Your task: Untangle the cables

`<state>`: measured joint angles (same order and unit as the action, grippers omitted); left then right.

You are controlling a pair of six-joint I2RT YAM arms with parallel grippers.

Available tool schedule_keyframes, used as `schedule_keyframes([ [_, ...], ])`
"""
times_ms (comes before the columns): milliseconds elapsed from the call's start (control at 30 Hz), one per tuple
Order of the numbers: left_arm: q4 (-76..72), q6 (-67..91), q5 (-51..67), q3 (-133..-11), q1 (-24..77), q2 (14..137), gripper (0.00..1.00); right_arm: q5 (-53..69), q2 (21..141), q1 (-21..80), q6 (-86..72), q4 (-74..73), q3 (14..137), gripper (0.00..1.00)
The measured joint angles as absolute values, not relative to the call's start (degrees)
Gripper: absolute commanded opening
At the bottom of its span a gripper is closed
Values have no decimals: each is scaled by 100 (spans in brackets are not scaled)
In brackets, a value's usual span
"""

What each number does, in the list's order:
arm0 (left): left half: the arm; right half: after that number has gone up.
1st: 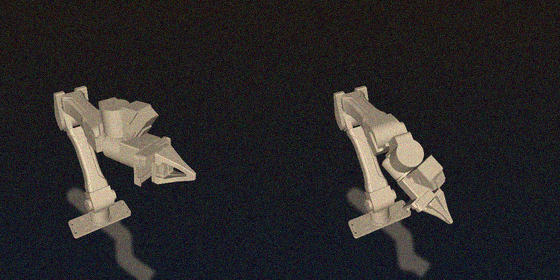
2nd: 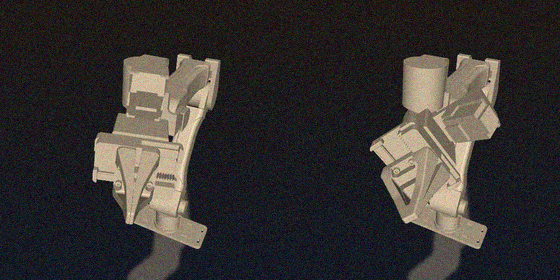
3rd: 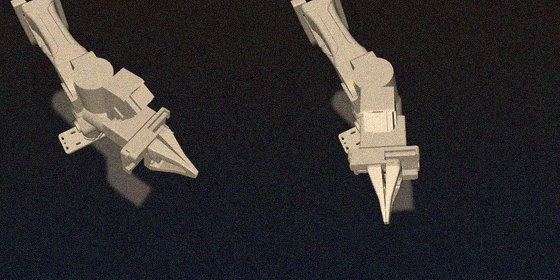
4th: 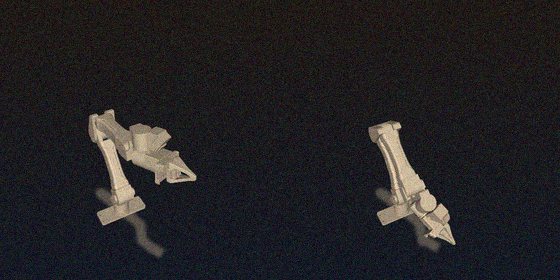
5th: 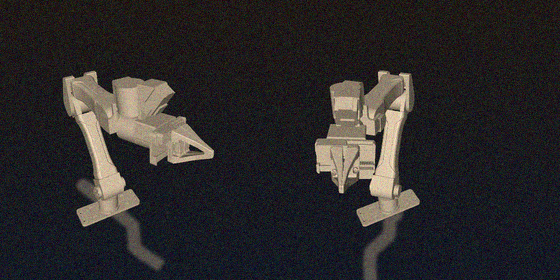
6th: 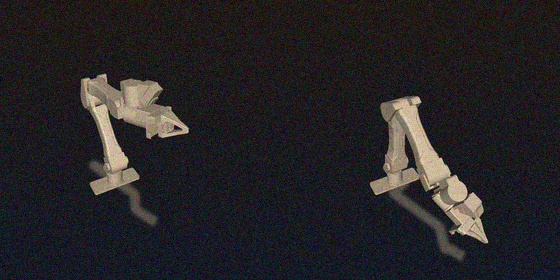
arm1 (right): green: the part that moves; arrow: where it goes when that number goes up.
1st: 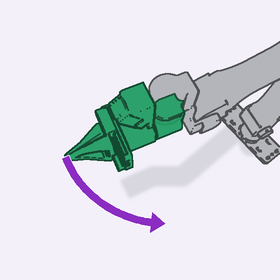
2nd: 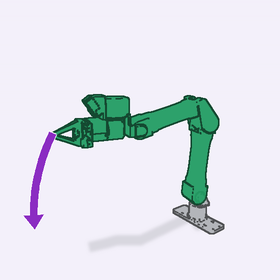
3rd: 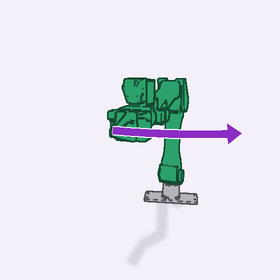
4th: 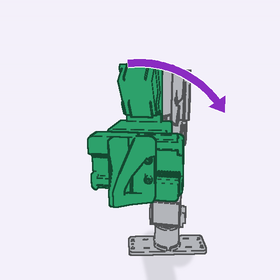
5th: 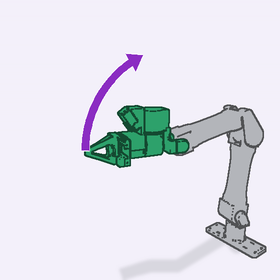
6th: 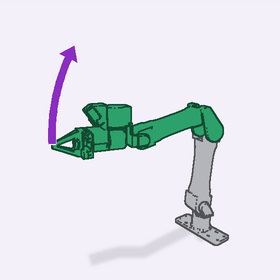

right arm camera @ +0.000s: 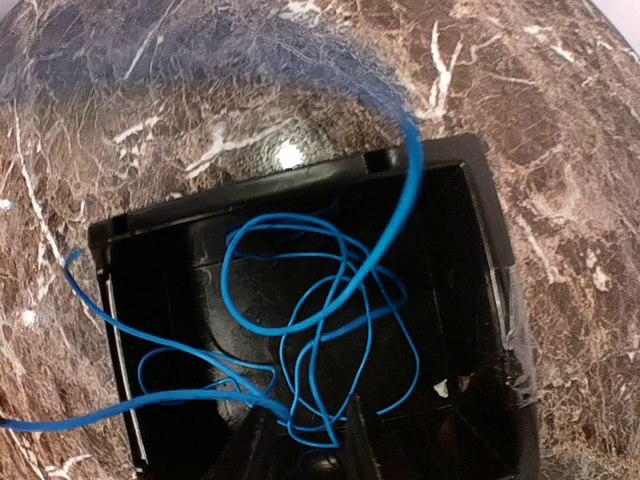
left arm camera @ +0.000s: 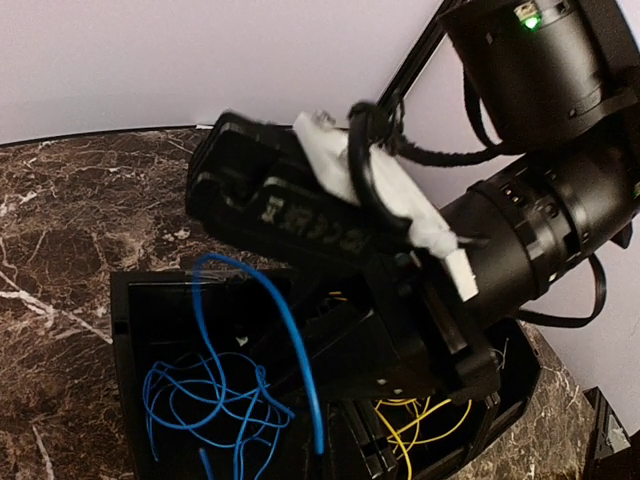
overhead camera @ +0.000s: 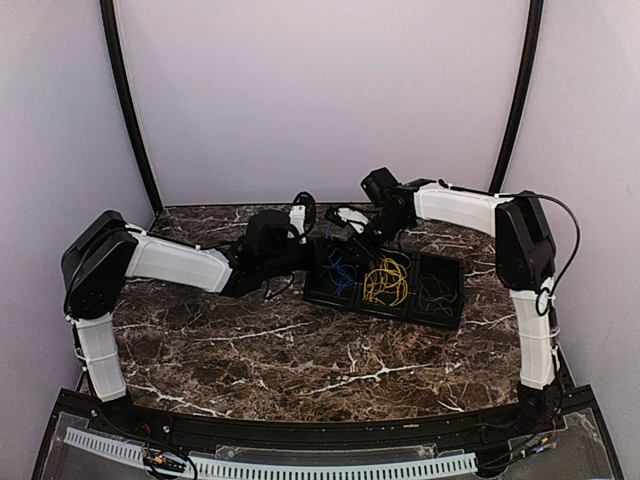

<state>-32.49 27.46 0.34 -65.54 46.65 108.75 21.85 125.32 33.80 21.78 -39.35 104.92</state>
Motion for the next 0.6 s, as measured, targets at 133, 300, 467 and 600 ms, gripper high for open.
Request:
schedule_keyframes([
  [133, -3249, 2764, 126, -6672, 4665, 11148, 0, 2036, 12280, 3369, 2259, -4042, 10440, 41],
  [300, -3214, 2764, 200, -6781, 4665, 11362, 0, 1660, 11454, 3345, 2438, -4289, 9935, 43],
  [467, -3030, 2762, 318, -7325, 4665, 11780, 3, 1533, 10355, 3151, 2480, -4346, 9131, 44],
  [600, -2766, 2749, 377, -7476, 4663, 11915, 20, 1516, 9303, 2821, 2471, -4191, 8396, 53],
])
